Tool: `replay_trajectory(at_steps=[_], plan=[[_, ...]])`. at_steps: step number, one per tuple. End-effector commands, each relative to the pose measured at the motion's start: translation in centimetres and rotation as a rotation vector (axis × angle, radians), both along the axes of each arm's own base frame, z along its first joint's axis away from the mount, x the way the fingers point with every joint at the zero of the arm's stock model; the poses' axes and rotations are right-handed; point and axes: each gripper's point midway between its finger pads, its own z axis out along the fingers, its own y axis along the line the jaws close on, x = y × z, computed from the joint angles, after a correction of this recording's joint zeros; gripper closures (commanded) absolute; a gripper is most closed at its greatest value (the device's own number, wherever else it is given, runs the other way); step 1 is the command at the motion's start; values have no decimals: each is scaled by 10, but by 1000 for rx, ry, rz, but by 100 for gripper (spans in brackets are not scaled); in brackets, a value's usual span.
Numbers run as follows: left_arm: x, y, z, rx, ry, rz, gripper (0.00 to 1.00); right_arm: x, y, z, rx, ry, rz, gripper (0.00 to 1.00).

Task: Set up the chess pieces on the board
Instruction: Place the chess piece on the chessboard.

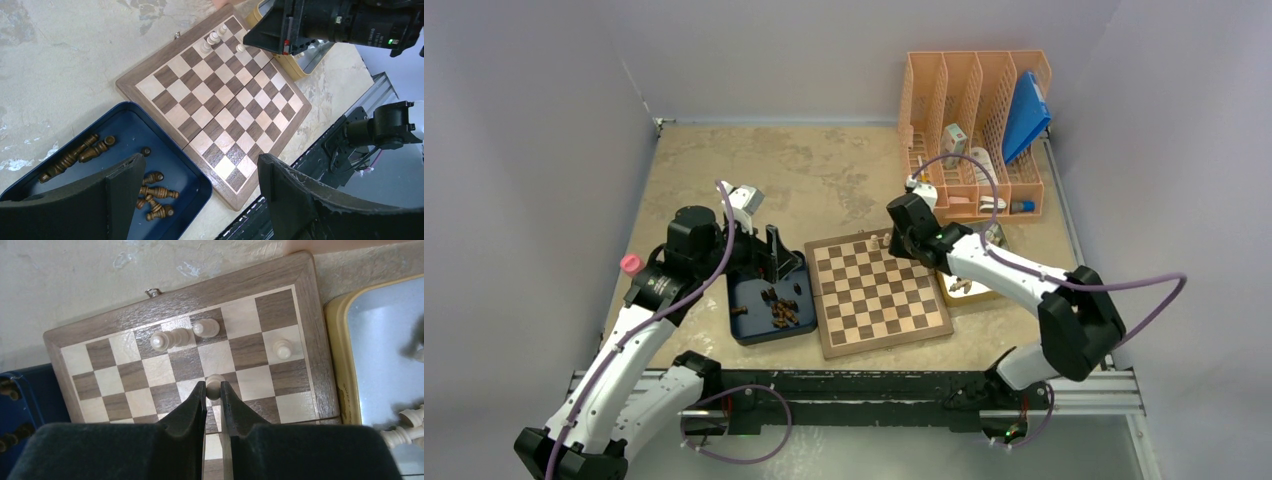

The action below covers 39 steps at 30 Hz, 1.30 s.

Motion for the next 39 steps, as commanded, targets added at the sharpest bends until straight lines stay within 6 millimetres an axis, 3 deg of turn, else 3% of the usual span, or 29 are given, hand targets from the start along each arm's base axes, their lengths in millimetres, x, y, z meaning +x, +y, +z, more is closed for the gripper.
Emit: replay_trajectory(at_steps=[1, 14, 24, 39], plan=[[0, -1, 6, -15, -27, 1, 17, 16, 2, 13, -17, -44, -53, 85], [0, -1, 6, -14, -28, 2, 17, 28, -7, -4, -101, -42, -113, 85], [1, -1, 5, -13, -26, 2, 17, 27, -11, -21, -130, -16, -135, 83], [1, -1, 5, -13, -25, 1, 17, 24, -16, -29, -158, 1, -153, 82]])
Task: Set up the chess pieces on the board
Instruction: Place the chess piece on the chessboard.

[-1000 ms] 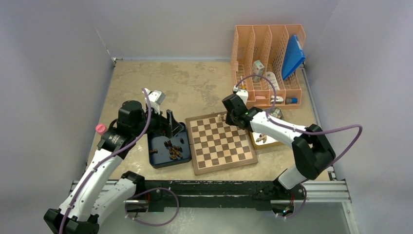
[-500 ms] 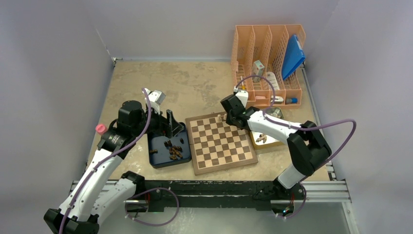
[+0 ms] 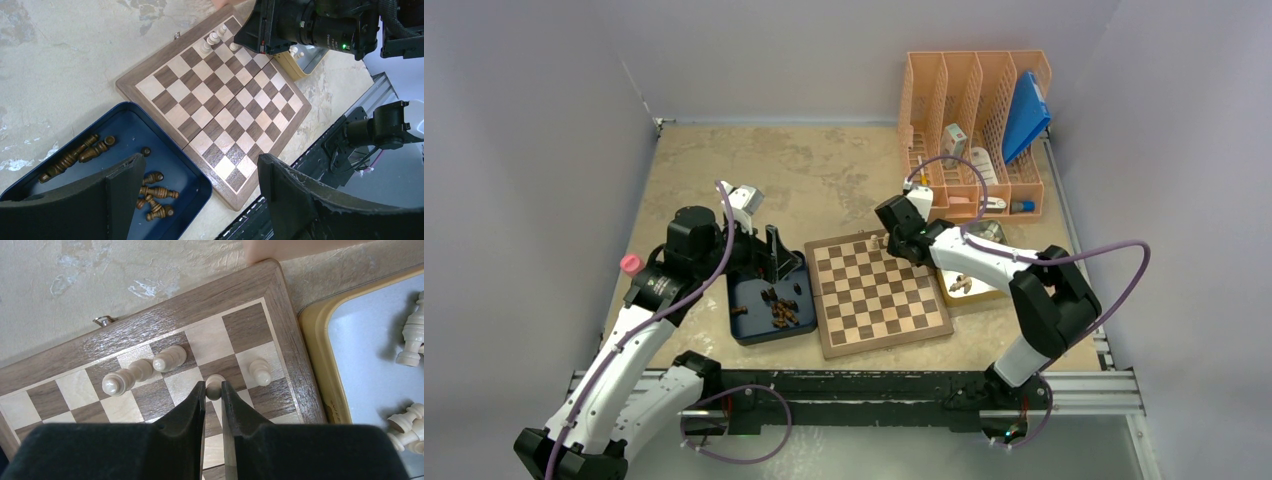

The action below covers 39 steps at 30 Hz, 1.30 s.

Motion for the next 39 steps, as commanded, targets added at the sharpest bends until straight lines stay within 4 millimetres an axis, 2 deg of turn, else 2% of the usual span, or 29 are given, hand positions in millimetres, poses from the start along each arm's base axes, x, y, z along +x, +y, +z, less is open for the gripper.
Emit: replay_trajectory(at_steps=[1, 13, 21, 34, 39], plan=[[1, -1, 4, -12, -23, 3, 17, 6, -4, 7, -22, -27, -40, 82], [1, -1, 4, -12, -21, 2, 17, 9, -6, 11, -34, -40, -50, 82], [1, -1, 4, -12, -22, 3, 17, 9, -2, 14, -11, -43, -34, 74], [1, -1, 4, -12, -21, 3, 17, 9, 5, 45, 49, -83, -8, 66], [1, -1, 3, -11, -20, 3, 17, 10, -2, 61, 43, -122, -21, 65]])
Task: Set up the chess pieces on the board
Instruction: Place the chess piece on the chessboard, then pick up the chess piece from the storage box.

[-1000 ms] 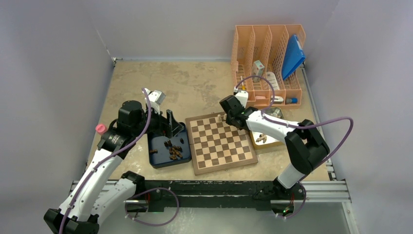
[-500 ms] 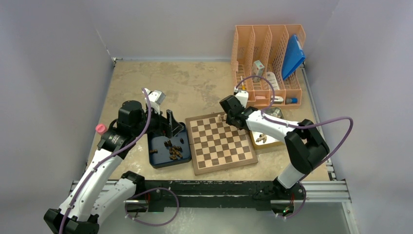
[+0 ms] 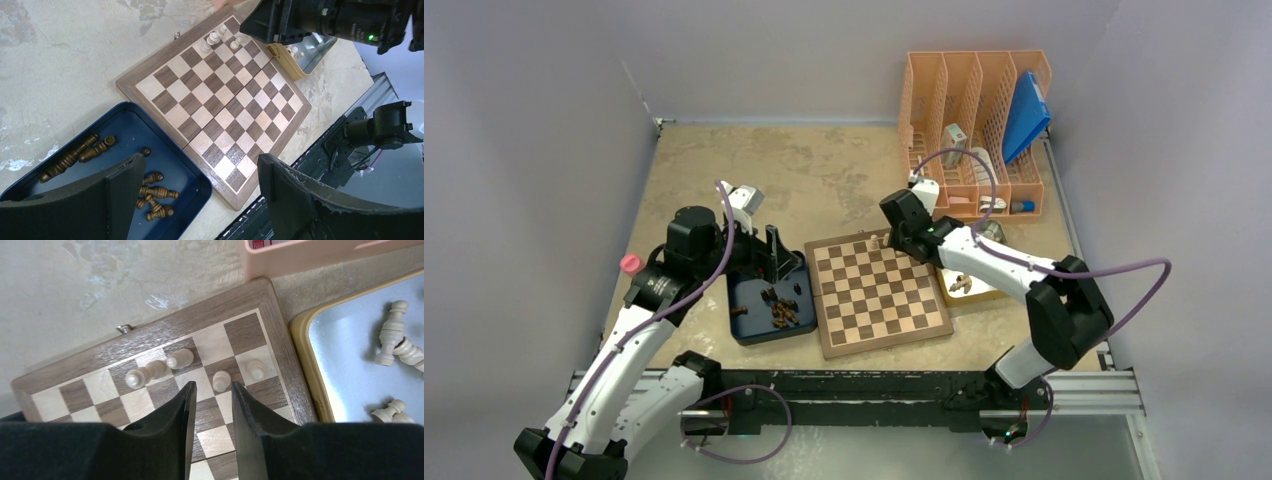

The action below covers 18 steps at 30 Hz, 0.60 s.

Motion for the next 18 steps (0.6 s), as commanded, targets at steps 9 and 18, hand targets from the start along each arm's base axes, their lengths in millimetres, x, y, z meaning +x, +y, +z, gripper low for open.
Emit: replay_trajectory(at_steps=[9, 18], plan=[[1, -1, 4, -12, -22, 2, 17, 19, -46, 55, 8, -125, -139, 65], [0, -2, 4, -13, -22, -1, 17, 26, -134, 64, -15, -174, -380, 66]])
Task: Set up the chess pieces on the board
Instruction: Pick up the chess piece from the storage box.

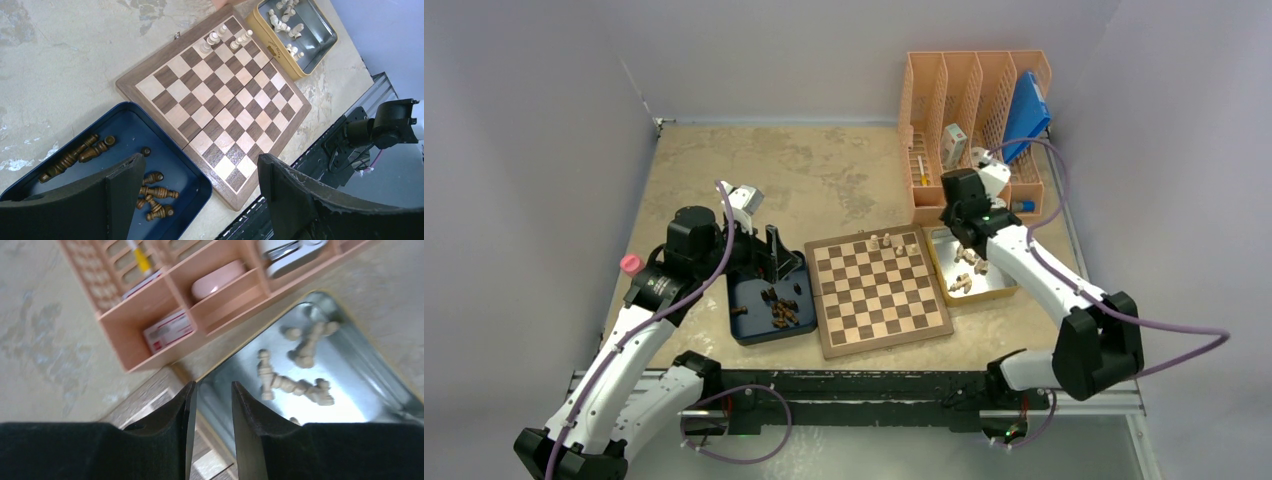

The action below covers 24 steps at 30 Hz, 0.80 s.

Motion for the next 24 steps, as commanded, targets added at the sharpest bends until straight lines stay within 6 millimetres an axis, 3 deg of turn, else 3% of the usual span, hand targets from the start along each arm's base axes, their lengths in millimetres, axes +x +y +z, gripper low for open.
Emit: replay_trajectory(at_steps=[1, 10, 17, 24], plan=[[0, -2, 4, -13, -21, -1, 17, -2, -43, 6, -47, -31, -135, 66], [0, -2, 5, -15, -25, -2, 17, 5, -100, -28, -29, -29, -300, 63], [0, -2, 5, -15, -25, -5, 17, 22, -104, -50, -12, -30, -258, 61], [0, -2, 5, -17, -25, -8, 17, 20, -102, -74, -5, 31, -236, 64]])
